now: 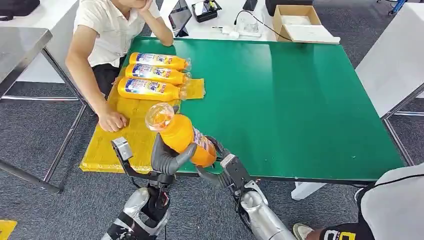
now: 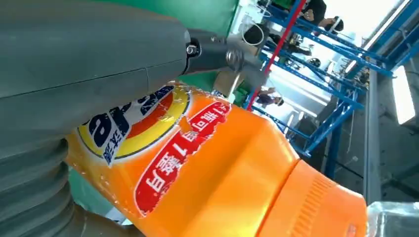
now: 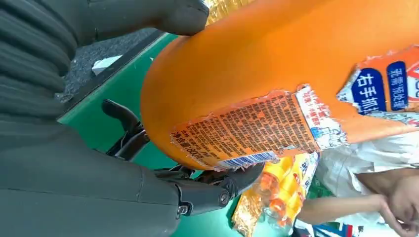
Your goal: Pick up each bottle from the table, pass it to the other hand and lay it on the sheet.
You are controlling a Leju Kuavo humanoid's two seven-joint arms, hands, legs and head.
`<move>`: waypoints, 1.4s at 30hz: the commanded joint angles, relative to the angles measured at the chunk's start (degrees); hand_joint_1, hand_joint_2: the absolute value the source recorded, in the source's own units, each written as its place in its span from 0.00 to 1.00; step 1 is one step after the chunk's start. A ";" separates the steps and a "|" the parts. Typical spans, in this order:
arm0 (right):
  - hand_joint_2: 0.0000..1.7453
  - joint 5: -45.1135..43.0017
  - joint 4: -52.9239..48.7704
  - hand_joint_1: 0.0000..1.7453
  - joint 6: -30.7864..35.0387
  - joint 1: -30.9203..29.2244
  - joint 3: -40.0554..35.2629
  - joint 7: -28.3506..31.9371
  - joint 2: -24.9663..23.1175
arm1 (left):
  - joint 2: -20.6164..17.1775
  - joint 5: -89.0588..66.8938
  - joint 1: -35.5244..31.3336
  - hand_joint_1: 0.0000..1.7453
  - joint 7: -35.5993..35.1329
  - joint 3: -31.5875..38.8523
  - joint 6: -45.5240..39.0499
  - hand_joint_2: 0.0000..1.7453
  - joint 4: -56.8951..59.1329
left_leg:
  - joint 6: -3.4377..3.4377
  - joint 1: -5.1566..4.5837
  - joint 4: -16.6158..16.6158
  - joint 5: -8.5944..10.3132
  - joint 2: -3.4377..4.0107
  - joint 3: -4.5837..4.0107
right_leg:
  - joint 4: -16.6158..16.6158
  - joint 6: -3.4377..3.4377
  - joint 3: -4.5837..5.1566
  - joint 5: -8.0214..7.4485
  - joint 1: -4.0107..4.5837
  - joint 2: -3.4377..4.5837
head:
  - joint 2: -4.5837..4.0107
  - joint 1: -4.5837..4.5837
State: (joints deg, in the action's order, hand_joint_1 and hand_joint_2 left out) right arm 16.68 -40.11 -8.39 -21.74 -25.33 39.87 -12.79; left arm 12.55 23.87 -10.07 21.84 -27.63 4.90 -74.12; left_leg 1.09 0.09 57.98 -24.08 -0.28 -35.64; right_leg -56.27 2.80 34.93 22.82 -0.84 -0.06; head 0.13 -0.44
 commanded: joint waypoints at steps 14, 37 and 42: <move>1.00 -1.93 -1.32 1.00 -3.04 -1.06 -4.97 0.01 1.22 | -0.77 -0.73 -2.27 1.00 1.00 -2.23 3.54 1.00 2.31 | -0.07 0.05 0.02 -0.15 0.02 0.31 | 0.00 -0.13 -0.32 0.14 0.07 -0.01 | 0.00 0.02; 0.00 -5.37 -27.32 0.00 9.56 8.66 -9.61 0.13 8.77 | -1.78 8.17 -4.21 1.00 -4.26 6.14 2.57 1.00 3.71 | -0.06 0.01 -0.02 -0.15 -0.10 0.30 | -0.01 -0.11 -0.32 0.18 0.03 -0.09 | 0.00 0.02; 0.00 -5.54 -27.99 0.00 14.69 9.52 -8.07 0.13 9.52 | -2.38 2.46 -5.41 1.00 -1.56 7.75 -4.78 1.00 4.54 | -0.07 0.02 -0.03 -0.13 0.03 0.31 | 0.02 -0.12 -0.31 0.12 0.03 0.02 | 0.00 0.02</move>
State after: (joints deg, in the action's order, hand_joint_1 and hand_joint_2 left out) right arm 11.28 -61.08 1.92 -13.15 -30.99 39.76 -7.39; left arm 12.33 31.83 -12.52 18.23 -23.72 7.22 -73.75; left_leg 1.09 0.09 57.98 -24.09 -0.29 -35.66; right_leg -56.26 2.80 34.93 22.82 -0.84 -0.07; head 0.13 -0.42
